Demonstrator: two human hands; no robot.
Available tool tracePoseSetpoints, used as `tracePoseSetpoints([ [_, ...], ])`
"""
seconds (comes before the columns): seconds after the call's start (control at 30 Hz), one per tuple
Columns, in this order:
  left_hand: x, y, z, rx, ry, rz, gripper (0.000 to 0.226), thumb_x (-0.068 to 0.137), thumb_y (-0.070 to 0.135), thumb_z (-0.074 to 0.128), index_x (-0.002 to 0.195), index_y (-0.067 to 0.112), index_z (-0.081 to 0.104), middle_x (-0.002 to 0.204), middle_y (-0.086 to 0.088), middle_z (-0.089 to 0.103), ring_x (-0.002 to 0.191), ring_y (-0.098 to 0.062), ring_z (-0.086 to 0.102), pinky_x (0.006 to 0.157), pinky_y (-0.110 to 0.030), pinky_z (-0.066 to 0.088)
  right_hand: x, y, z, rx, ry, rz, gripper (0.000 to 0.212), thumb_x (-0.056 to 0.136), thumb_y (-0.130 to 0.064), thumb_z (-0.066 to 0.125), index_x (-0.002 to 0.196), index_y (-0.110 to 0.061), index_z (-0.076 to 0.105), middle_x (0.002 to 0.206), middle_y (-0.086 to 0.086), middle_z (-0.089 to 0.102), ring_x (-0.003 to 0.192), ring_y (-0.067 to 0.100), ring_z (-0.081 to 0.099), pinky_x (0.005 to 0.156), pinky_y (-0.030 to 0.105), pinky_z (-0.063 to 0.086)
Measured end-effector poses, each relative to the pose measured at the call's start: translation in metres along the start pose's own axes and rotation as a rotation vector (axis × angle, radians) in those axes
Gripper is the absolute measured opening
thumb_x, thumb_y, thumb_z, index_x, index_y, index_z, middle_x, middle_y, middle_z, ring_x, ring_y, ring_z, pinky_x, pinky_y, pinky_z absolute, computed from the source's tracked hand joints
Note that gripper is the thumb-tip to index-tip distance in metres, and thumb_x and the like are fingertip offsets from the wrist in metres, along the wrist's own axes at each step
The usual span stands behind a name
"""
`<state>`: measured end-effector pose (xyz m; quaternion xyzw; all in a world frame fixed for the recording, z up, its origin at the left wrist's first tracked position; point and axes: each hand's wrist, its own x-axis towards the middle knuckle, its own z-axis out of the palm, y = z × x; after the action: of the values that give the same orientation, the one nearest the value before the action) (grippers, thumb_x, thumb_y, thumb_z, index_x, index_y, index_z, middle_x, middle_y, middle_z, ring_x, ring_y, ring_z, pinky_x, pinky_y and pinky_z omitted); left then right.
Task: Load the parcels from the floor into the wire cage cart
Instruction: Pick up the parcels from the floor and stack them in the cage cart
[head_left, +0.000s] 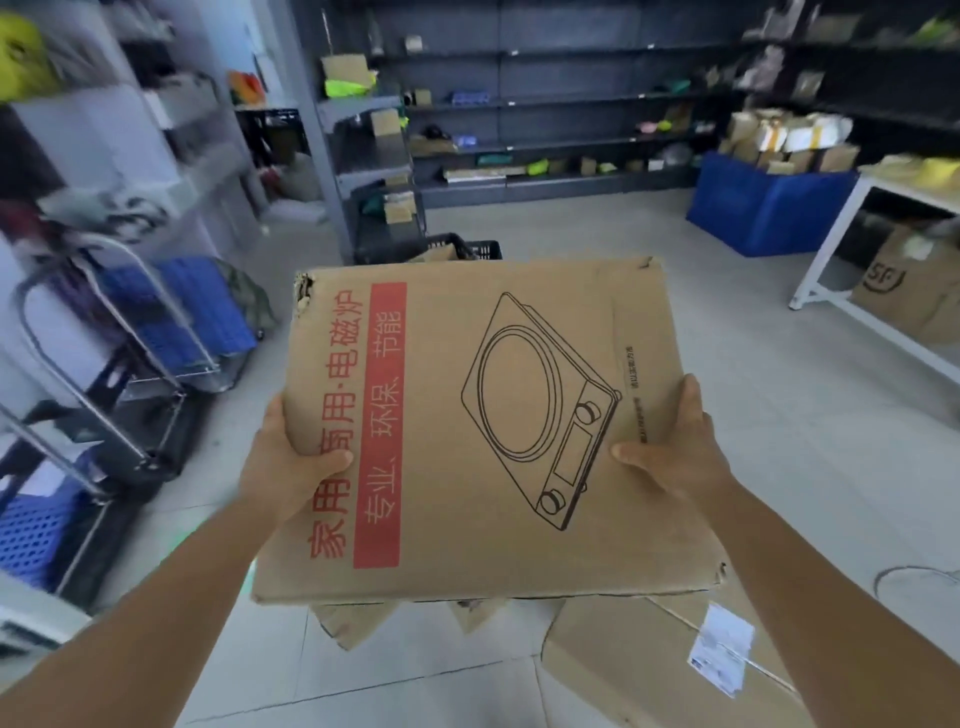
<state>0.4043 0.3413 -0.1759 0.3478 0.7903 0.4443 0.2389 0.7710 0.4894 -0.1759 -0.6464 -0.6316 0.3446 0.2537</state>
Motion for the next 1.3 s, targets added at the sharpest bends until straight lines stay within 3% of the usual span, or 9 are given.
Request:
tracePoseSetpoints([
  [0.13, -0.014, 0.007, -0.075, -0.034, 0.132, -0.015, 0.089, 0.075, 0.005, 0.078, 0.144, 0.024, 0.025, 0.101, 0.008, 0.056, 0.090, -0.020, 0.060, 0.063, -0.028, 0.046, -0.006, -0.072, 0.028, 0.035, -0.060, -0.137, 0.121, 0.073, -0.028, 0.083, 0.153, -0.032, -0.007, 0.149, 0.007, 0.028, 0.132, 0.030, 0.041, 0.103, 0.048, 0.038],
  [0.3, -0.025, 0.002, -0.153, -0.058, 0.291, -0.074, 0.084, 0.074, 0.011, 0.080, 0.138, 0.030, 0.029, 0.103, 0.004, 0.063, 0.084, -0.021, 0.068, 0.074, -0.045, 0.057, -0.007, -0.150, 0.071, 0.055, -0.172, -0.274, 0.114, 0.070, -0.032, 0.083, 0.150, -0.037, 0.002, 0.143, 0.004, 0.033, 0.120, 0.028, 0.049, 0.097, 0.049, 0.046],
  [0.47, -0.042, 0.000, -0.210, -0.071, 0.455, -0.081, 0.069, 0.077, 0.007, 0.076, 0.116, 0.036, 0.027, 0.096, 0.011, 0.058, 0.080, -0.012, 0.064, 0.065, -0.033, 0.054, -0.005, -0.222, 0.116, 0.056, -0.277, -0.397, 0.114, 0.064, -0.034, 0.086, 0.148, -0.034, 0.010, 0.142, 0.008, 0.036, 0.123, 0.031, 0.047, 0.099, 0.055, 0.045],
  [0.7, -0.082, -0.006, -0.283, -0.118, 0.711, -0.118, 0.068, 0.077, 0.004, 0.075, 0.124, 0.028, 0.032, 0.103, 0.002, 0.062, 0.078, -0.014, 0.067, 0.057, -0.030, 0.054, -0.025, -0.318, 0.180, 0.117, -0.434, -0.577, 0.122, 0.063, -0.026, 0.088, 0.150, -0.039, 0.003, 0.150, 0.009, 0.031, 0.133, 0.033, 0.040, 0.106, 0.060, 0.037],
  [0.87, -0.128, -0.022, -0.329, -0.110, 0.905, -0.181, 0.086, 0.078, 0.005, 0.075, 0.142, 0.028, 0.023, 0.088, 0.017, 0.050, 0.069, -0.010, 0.062, 0.054, -0.029, 0.049, -0.071, -0.377, 0.233, 0.130, -0.568, -0.689, 0.125, 0.071, -0.019, 0.084, 0.153, -0.039, -0.009, 0.156, 0.007, 0.021, 0.140, 0.033, 0.031, 0.111, 0.057, 0.030],
  [1.0, -0.168, -0.048, -0.377, -0.090, 1.026, -0.245, 0.068, 0.077, 0.006, 0.076, 0.116, 0.033, 0.027, 0.087, 0.013, 0.051, 0.070, -0.014, 0.062, 0.065, -0.042, 0.056, -0.123, -0.418, 0.281, 0.138, -0.656, -0.783, 0.129, 0.068, -0.023, 0.087, 0.154, -0.036, -0.009, 0.159, 0.007, 0.016, 0.142, 0.031, 0.027, 0.114, 0.053, 0.028],
  [1.1, -0.197, -0.069, -0.419, -0.088, 1.102, -0.275, 0.066, 0.076, 0.008, 0.078, 0.115, 0.031, 0.029, 0.087, 0.011, 0.054, 0.070, -0.016, 0.062, 0.059, -0.034, 0.052, -0.171, -0.447, 0.316, 0.132, -0.719, -0.839, 0.130, 0.069, -0.025, 0.086, 0.153, -0.036, -0.011, 0.158, 0.009, 0.017, 0.142, 0.032, 0.028, 0.113, 0.054, 0.029],
  [1.2, -0.227, -0.094, -0.467, -0.079, 1.163, -0.302, 0.061, 0.074, 0.011, 0.081, 0.114, 0.023, 0.036, 0.092, 0.000, 0.063, 0.071, -0.022, 0.067, 0.055, -0.034, 0.054, -0.222, -0.475, 0.349, 0.143, -0.774, -0.895, 0.127, 0.070, -0.023, 0.085, 0.153, -0.036, -0.009, 0.157, 0.009, 0.021, 0.139, 0.032, 0.032, 0.112, 0.052, 0.032],
  [1.3, -0.257, -0.113, -0.514, -0.066, 1.213, -0.308, 0.061, 0.075, 0.012, 0.080, 0.109, 0.028, 0.032, 0.091, -0.001, 0.063, 0.069, -0.020, 0.066, 0.051, -0.031, 0.051, -0.274, -0.503, 0.382, 0.170, -0.822, -0.936, 0.128, 0.071, -0.023, 0.085, 0.153, -0.037, -0.012, 0.158, 0.008, 0.019, 0.141, 0.031, 0.030, 0.112, 0.052, 0.030],
])
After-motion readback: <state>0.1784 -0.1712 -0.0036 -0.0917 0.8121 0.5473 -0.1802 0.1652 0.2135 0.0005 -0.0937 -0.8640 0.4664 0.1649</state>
